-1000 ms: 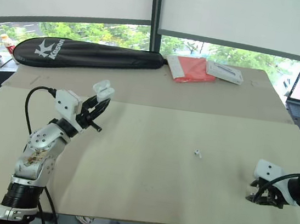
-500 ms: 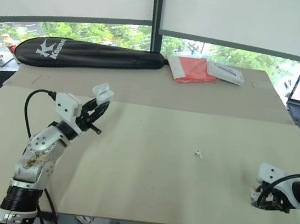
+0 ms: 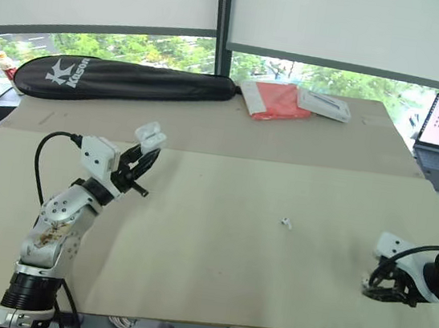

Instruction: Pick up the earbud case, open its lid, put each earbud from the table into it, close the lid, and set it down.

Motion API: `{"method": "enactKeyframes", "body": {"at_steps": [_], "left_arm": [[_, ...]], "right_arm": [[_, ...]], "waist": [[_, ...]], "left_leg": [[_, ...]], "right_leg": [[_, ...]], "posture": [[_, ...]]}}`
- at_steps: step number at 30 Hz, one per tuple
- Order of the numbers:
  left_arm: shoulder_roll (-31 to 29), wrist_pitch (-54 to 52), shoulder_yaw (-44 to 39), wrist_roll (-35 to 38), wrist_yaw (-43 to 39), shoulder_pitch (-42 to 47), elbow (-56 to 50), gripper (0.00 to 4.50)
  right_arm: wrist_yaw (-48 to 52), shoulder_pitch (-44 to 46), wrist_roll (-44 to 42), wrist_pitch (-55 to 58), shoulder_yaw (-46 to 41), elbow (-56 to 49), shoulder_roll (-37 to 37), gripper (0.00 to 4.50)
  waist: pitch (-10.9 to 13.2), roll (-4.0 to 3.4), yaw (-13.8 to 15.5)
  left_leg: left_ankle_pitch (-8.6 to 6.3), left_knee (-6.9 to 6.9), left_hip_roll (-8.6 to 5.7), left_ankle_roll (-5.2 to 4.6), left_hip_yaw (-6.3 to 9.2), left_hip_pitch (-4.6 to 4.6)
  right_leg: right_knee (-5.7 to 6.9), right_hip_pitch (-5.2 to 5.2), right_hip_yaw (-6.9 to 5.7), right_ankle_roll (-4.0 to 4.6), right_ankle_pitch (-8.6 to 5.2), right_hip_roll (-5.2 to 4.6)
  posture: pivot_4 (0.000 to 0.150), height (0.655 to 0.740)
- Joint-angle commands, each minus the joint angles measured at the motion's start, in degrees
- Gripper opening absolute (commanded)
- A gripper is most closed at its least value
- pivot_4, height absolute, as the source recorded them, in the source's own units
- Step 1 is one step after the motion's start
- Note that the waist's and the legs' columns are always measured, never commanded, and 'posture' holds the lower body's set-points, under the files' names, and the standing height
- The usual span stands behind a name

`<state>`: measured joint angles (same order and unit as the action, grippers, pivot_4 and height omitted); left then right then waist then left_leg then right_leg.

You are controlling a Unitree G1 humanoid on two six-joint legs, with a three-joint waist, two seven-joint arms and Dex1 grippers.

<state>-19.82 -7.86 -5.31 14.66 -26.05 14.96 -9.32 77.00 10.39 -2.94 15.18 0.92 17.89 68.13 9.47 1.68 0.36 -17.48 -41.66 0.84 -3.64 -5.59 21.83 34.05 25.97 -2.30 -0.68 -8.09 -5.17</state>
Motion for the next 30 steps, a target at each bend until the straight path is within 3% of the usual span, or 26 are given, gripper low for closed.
{"method": "enactKeyframes", "body": {"at_steps": [1,15,26,30], "left_arm": [[-0.3,0.3,-0.4,0.5,-0.1,0.2,-2.5,0.56],[-0.3,0.5,-0.5,0.3,0.0,0.4,-2.0,0.56],[-0.6,0.9,-0.1,-0.2,-0.4,0.4,-1.5,0.56],[-0.5,1.0,0.1,-0.4,-0.5,0.4,-1.2,0.56]], "right_arm": [[0.6,0.8,-1.3,2.0,-0.1,-1.2,-0.8,2.69],[1.5,3.2,-2.0,5.9,0.3,-1.7,-1.9,2.69],[1.2,1.3,2.1,-0.3,1.9,1.3,-0.1,2.69],[1.5,1.6,2.2,0.2,1.9,1.8,-0.5,1.56]], "waist": [[0.0,0.00,0.0],[0.0,0.00,-0.1],[0.0,0.00,0.3],[0.0,0.00,0.4]], "left_leg": [[0.01,0.00,0.01,0.02,0.00,-0.01],[0.08,0.00,0.03,0.09,-0.01,-0.04],[0.08,0.00,0.02,0.08,-0.01,-0.01],[0.10,0.00,0.00,0.05,-0.01,0.00]], "right_leg": [[0.00,0.00,0.00,-0.02,-0.01,0.01],[0.03,0.01,0.01,-0.03,-0.02,0.03],[0.00,0.02,0.00,-0.04,-0.02,0.01],[0.00,0.01,0.00,-0.02,-0.03,-0.01]], "posture": [[0.150,0.7400],[0.150,0.7400],[0.150,0.7400],[0.150,0.7400]]}}
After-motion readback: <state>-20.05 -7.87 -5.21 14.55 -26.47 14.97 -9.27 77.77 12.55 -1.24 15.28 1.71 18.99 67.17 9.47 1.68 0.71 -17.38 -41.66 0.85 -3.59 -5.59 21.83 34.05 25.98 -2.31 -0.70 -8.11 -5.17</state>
